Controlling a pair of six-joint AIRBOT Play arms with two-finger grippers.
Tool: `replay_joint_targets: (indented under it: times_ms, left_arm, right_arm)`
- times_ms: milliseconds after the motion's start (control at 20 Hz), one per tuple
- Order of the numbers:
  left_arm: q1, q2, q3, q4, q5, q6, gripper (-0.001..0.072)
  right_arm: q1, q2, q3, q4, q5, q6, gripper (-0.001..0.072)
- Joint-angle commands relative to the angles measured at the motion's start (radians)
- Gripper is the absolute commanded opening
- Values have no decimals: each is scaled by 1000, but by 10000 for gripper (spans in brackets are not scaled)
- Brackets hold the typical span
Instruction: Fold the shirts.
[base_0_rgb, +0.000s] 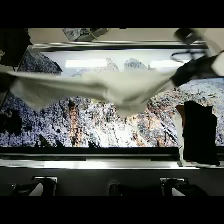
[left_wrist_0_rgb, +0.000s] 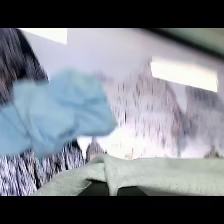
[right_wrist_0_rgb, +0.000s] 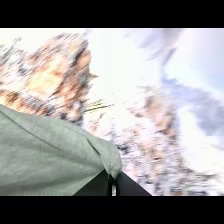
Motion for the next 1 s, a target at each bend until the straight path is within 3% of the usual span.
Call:
replay_joint_targets:
  times_ms: [0,150,350,600,800,950]
  left_arm:
    - [103,32,325,47,-11,2,25]
    - [102,58,398,47,-48,2,25]
    - [102,80,393,46,-304,13,25]
    - [101,135,245,20,-546,56,25]
    - [102,257,-135,-69,-576,86,25]
    - [101,309,-287,-82,-576,88,23]
  right_arm:
    - [0,185,102,-168,-23,24,46]
    - [0,278,102,-167,52,32,46]
    - [0,335,102,-167,240,31,46]
    - [0,350,54,-151,636,35,45]
    - [0,457,-272,-106,651,75,45]
    - [0,506,-438,-113,632,76,45]
